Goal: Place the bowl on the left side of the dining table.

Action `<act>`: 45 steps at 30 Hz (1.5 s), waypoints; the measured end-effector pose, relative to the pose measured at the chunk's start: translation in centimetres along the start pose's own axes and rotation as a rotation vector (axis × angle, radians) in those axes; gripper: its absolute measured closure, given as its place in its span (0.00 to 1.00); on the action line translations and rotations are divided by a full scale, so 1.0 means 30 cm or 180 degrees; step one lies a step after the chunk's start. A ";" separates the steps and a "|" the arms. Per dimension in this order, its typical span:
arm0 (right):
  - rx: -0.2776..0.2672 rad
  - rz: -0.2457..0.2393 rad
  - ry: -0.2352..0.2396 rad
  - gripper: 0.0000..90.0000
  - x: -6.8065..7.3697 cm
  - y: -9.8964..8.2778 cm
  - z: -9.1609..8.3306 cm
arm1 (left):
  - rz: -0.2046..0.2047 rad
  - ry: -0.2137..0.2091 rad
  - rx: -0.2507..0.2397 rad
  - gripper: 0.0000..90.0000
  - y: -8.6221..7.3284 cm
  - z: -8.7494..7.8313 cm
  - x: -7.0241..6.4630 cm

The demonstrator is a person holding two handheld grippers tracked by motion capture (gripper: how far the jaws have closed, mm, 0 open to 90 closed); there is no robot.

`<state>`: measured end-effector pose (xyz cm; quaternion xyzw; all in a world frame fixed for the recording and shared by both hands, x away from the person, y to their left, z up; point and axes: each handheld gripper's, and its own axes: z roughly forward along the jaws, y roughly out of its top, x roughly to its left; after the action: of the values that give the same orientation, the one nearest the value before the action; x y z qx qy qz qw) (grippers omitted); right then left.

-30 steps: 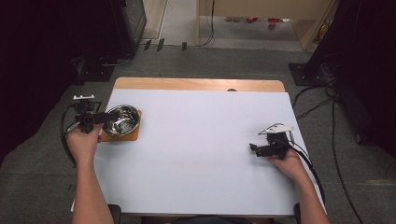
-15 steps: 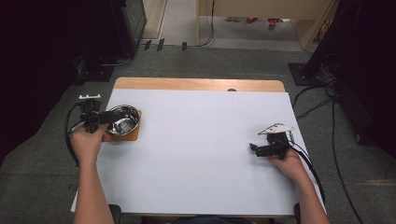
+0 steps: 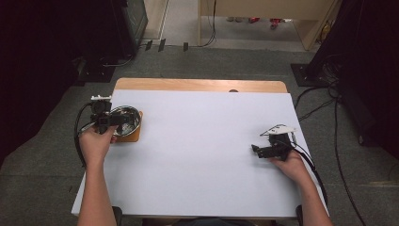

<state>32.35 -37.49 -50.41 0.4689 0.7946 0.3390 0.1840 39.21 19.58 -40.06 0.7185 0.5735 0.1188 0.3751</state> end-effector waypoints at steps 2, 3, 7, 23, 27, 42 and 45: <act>0.0000 0.0000 0.0000 0.05 0.000 0.000 0.000 | 0.0040 -0.0026 0.0005 0.32 0.001 0.004 -0.014; -0.0001 -0.0001 0.0001 0.05 0.000 0.000 0.000 | 0.0051 -0.0032 0.0003 0.32 0.001 0.004 -0.019; 0.0000 0.0000 0.0000 0.05 0.000 0.000 0.000 | 0.0094 -0.0052 0.0007 0.32 0.003 0.010 -0.043; 0.0000 -0.0001 0.0000 0.05 0.000 0.000 0.000 | 0.0267 -0.0130 0.0096 0.31 -0.009 0.046 -0.122; -0.0001 -0.0001 0.0001 0.05 0.000 0.000 0.000 | 0.0294 -0.0207 0.0102 0.31 -0.013 0.054 -0.144; -0.0004 -0.0001 0.0000 0.05 0.000 0.000 0.000 | 0.0473 -0.0309 0.0166 0.30 -0.021 0.094 -0.220; -0.0004 0.0000 0.0000 0.05 0.000 0.000 0.000 | 0.0511 -0.0315 0.0197 0.30 -0.023 0.103 -0.231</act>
<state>32.36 -37.49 -50.41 0.4687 0.7944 0.3396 0.1843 38.37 12.06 -40.87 0.7784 0.4982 0.0950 0.3699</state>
